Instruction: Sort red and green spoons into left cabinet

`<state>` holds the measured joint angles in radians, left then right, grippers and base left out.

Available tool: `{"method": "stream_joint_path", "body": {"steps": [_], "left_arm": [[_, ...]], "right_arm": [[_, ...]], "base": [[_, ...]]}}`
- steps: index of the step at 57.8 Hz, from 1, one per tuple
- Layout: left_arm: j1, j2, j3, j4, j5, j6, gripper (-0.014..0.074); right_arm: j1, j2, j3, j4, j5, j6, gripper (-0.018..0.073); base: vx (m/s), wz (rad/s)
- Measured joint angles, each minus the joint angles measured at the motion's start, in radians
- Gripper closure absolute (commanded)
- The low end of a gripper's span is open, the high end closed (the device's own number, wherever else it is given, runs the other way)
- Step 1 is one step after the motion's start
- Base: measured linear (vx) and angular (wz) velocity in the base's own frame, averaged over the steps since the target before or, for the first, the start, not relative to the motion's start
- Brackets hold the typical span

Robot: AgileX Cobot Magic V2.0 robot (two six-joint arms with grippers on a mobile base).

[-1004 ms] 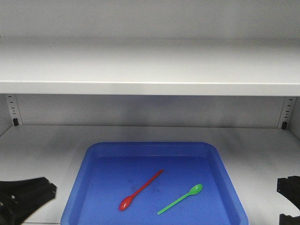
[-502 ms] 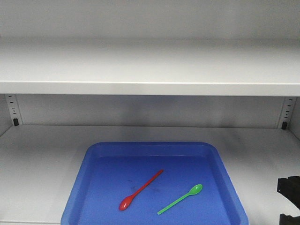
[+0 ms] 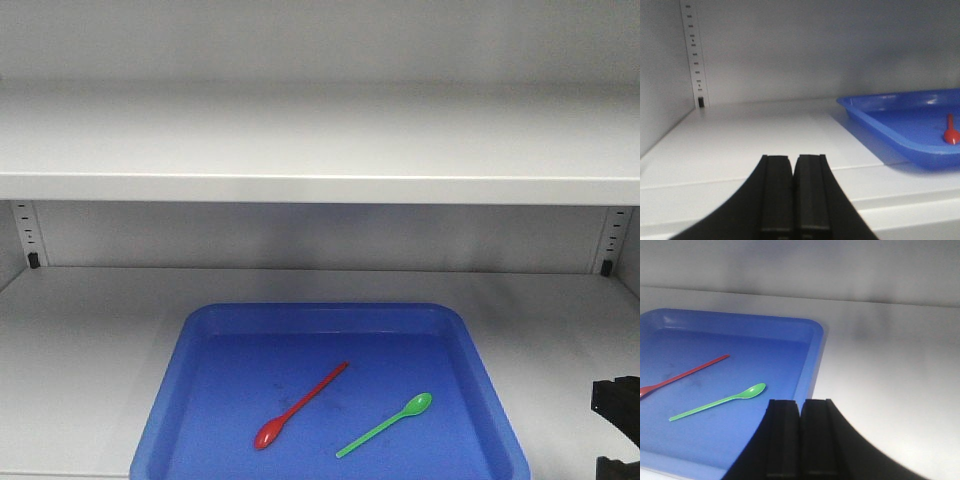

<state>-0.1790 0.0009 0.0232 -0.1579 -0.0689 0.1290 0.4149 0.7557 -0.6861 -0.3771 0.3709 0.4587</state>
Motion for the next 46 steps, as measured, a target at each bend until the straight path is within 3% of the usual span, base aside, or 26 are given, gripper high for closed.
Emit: {"method": "stream_joint_path", "body": {"steps": [46], "left_arm": [[0.0,-0.011,0.003,0.003,0.043,0.0,0.0597]], "right_arm": [[0.0,0.0,0.0,0.0,0.0,0.0,0.0564]], "base": [[0.0,0.0]]}}
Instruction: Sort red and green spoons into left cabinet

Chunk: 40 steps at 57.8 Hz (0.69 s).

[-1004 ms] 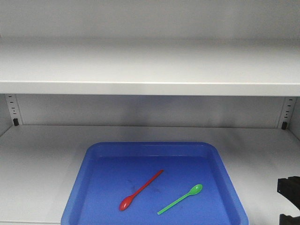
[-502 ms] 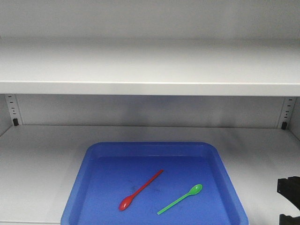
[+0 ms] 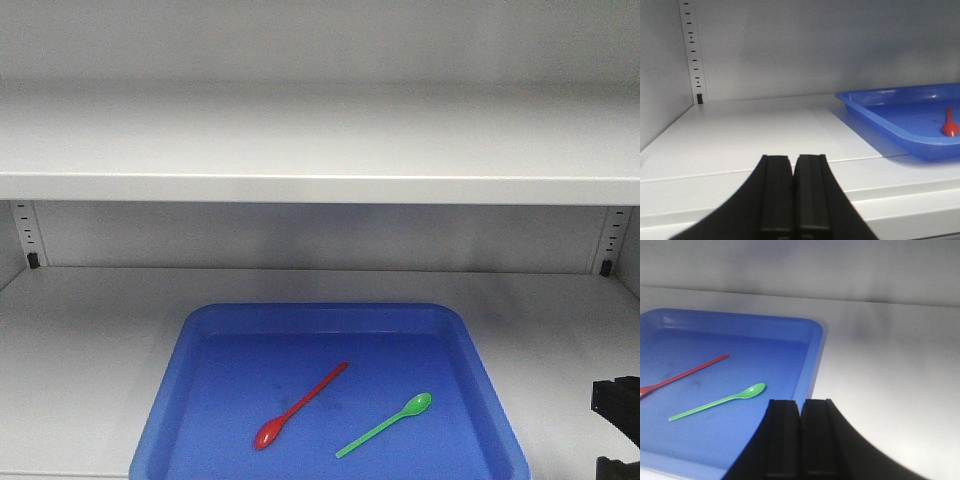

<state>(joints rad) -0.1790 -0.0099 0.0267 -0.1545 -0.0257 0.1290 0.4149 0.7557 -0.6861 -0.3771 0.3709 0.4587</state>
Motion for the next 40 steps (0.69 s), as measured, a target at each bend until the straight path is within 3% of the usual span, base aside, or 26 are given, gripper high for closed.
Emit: {"method": "stream_joint_path", "body": {"steps": [40], "left_arm": [[0.0,0.0,0.0,0.0,0.001,0.0,0.0596]], "right_arm": [[0.0,0.0,0.0,-0.03,-0.047,-0.011,0.0564]], "base": [[0.0,0.0]]}}
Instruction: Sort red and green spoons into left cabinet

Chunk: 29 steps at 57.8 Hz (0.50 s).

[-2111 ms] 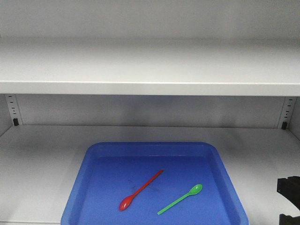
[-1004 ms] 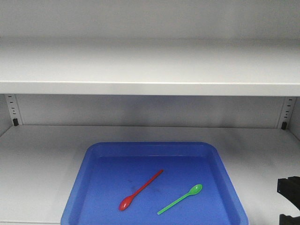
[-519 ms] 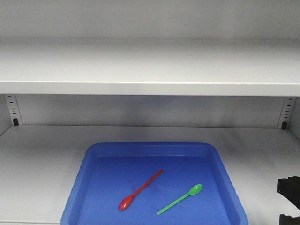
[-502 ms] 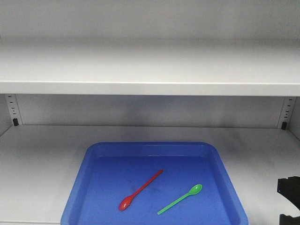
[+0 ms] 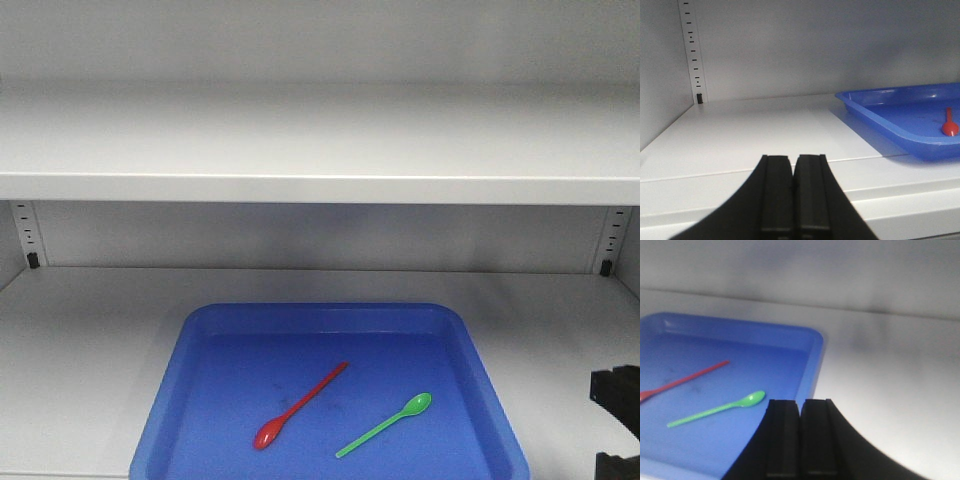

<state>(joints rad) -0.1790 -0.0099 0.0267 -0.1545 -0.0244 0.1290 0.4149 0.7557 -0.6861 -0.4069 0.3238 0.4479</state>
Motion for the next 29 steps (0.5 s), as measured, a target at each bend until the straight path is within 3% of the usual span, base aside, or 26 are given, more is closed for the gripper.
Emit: {"method": "stream_joint_path", "body": {"steps": [11,29], "left_arm": [[0.0,0.0,0.0,0.0,0.0,0.0,0.0596],[0.0,0.0,0.0,0.0,0.0,0.0,0.0596]], "right_arm": [[0.0,0.0,0.0,-0.02,-0.092,0.0,0.0564],[0.0,0.013,0.0,0.03,-0.056,0.0,0.0564]], "base": [[0.0,0.0],[0.0,0.0]]}}
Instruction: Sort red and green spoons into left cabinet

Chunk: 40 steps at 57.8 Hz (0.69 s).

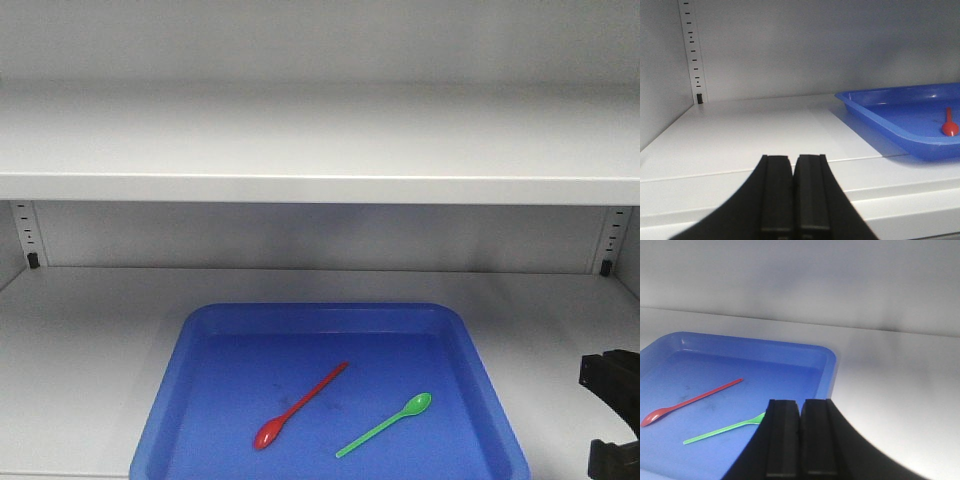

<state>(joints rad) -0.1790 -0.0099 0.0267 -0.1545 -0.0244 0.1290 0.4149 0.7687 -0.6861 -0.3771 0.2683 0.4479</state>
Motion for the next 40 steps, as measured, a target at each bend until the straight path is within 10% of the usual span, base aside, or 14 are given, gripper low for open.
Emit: {"method": "stream_joint_path", "body": {"steps": [26,40], "left_arm": [[0.0,0.0,0.0,0.0,0.0,0.0,0.0596],[0.0,0.0,0.0,0.0,0.0,0.0,0.0596]], "right_arm": [[-0.008,0.005,0.082,0.137,-0.072,-0.189,0.0564],[-0.196,-0.211,0.376,0.331,-0.296,-0.345,0.0564]], "base": [[0.0,0.0],[0.0,0.0]]}}
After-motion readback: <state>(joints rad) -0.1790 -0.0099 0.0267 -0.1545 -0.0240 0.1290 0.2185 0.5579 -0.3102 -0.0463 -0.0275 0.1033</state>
